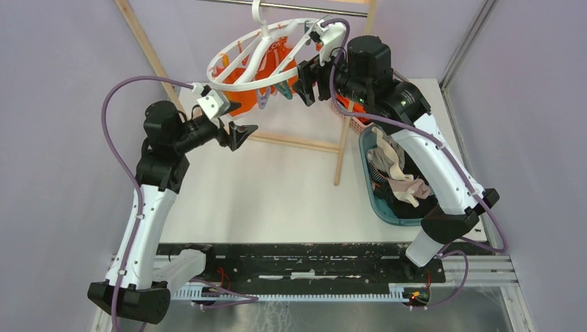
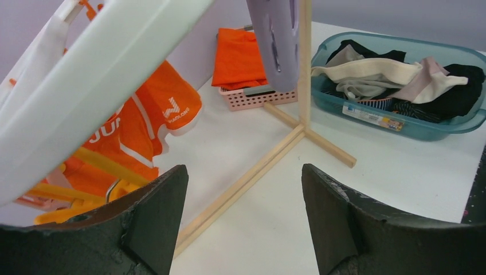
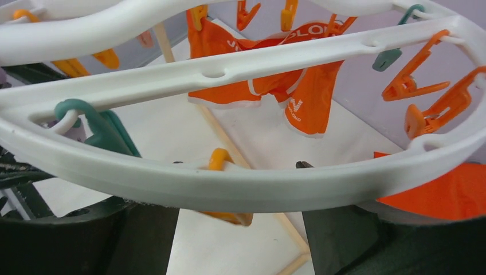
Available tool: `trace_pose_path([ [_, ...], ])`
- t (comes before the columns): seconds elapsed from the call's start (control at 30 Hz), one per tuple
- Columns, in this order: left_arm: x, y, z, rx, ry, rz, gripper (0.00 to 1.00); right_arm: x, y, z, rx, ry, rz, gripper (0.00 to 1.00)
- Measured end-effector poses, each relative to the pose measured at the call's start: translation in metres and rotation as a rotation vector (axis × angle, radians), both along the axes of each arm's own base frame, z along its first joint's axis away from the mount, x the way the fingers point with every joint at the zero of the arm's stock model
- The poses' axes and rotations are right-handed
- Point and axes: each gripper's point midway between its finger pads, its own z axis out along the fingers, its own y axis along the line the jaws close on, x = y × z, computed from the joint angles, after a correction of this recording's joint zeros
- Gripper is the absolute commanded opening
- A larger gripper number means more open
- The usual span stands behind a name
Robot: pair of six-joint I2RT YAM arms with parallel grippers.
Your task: Remove the underwear clipped to the hanger
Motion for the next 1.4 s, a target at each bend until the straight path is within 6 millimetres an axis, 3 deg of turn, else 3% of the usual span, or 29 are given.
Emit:
trace_pose_path([
  [0.17, -0.006, -0.010, 0.002, -0.007, -0.006, -0.056, 0.80, 0.012, -0.015, 0.003, -0.003, -0.015, -0.091, 0.79],
  [0.27, -0.017, -0.012, 0.004, -0.006, -0.021, -0.082, 0.81, 0.023, -0.033, 0.001, -0.008, -0.013, -0.158, 0.78],
  [0.47, -0.049, -0.006, -0.004, 0.073, -0.057, -0.119, 0.84, 0.047, -0.100, 0.010, 0.049, 0.003, -0.317, 0.77],
  [0.6, -0.057, 0.007, -0.022, 0.155, -0.030, -0.071, 0.87, 0.045, -0.125, 0.012, 0.074, 0.011, -0.354, 0.79],
  [0.7, -0.052, 0.019, -0.028, 0.209, -0.017, -0.001, 0.88, 0.035, -0.133, 0.009, 0.074, 0.021, -0.340, 0.81],
  [0.87, -0.032, 0.041, -0.016, 0.281, -0.070, 0.140, 0.91, 0.015, -0.122, 0.000, 0.057, 0.040, -0.227, 0.83],
  [1.03, -0.013, 0.052, -0.009, 0.323, -0.114, 0.208, 0.92, -0.005, -0.102, -0.022, 0.007, 0.101, -0.051, 0.83],
  [1.2, -0.001, 0.048, -0.005, 0.329, -0.151, 0.199, 0.93, -0.029, -0.086, -0.043, -0.039, 0.169, 0.106, 0.84],
  [1.4, 0.020, 0.030, 0.011, 0.231, -0.188, 0.151, 0.85, -0.055, -0.057, -0.071, -0.093, 0.224, 0.273, 0.85],
])
